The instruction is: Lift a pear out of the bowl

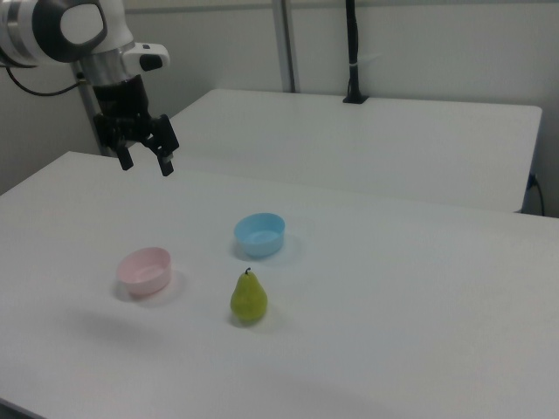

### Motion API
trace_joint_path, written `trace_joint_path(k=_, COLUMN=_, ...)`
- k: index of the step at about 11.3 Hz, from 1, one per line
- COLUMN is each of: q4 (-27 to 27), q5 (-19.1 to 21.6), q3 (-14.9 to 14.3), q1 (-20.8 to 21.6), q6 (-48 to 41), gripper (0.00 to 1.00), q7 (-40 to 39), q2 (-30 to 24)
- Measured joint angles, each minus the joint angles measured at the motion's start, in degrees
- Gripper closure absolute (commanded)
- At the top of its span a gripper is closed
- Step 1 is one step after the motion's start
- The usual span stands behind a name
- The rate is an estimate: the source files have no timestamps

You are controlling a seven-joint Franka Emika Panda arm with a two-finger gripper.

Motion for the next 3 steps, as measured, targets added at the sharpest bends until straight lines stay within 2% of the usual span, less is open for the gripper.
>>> trace_joint_path(k=3, q4=0.0, q5=0.0, q3=-0.2, q1=-0.1, q6=0.0, gripper=0.00, q7=0.6, q2=0.4)
